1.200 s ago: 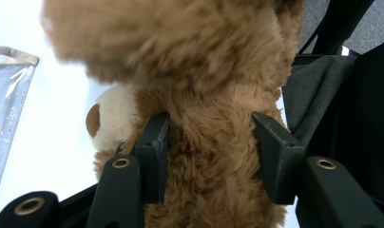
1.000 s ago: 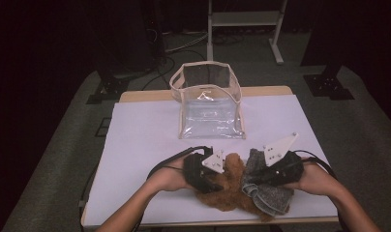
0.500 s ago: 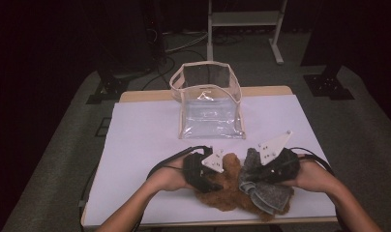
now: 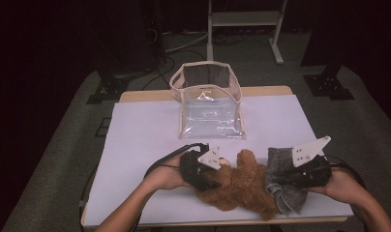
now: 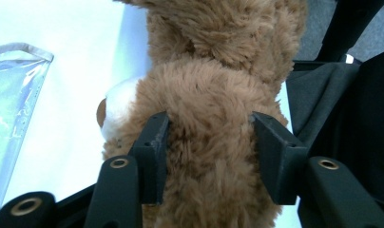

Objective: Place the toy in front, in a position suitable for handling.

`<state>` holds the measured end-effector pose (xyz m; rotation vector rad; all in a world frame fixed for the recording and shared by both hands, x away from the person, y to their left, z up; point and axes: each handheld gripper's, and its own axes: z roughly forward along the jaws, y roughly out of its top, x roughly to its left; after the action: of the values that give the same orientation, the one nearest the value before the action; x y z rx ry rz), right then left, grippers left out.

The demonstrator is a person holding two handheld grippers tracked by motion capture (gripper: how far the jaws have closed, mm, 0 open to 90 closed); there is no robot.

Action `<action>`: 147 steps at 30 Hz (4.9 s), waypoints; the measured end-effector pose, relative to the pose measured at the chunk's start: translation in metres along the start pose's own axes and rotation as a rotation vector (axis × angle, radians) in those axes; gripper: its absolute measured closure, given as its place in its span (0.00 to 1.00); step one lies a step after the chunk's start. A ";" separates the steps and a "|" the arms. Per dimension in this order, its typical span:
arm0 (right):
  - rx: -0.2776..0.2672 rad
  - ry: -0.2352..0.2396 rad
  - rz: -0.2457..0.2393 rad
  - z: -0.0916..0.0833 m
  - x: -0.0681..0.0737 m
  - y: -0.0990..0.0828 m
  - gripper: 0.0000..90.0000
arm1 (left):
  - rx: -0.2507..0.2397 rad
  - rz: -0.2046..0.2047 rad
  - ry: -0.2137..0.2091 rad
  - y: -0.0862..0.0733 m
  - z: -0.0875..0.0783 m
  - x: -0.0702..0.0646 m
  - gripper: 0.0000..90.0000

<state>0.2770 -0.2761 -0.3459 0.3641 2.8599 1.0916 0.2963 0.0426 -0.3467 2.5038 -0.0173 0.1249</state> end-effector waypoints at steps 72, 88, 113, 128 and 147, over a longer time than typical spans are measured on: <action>0.190 0.013 -0.100 0.037 -0.005 0.066 0.91 | -0.058 -0.031 -0.005 0.001 0.009 0.004 0.56; 0.136 0.042 -0.143 0.047 0.005 0.083 0.90 | -0.055 -0.030 -0.024 0.001 0.015 0.005 0.62; 0.043 0.040 -0.156 0.046 0.003 0.098 0.90 | -0.080 -0.022 -0.008 0.005 0.022 0.003 0.64; 0.027 0.062 -0.115 0.050 -0.002 0.084 0.90 | -0.056 -0.001 -0.010 0.009 0.022 0.004 0.63; 0.054 -0.017 -0.084 0.016 -0.007 0.047 0.90 | -0.043 0.016 -0.023 0.011 0.022 0.005 0.63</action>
<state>0.2957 -0.2331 -0.3272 0.2529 2.8655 0.9938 0.3031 0.0209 -0.3575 2.4625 -0.0487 0.1013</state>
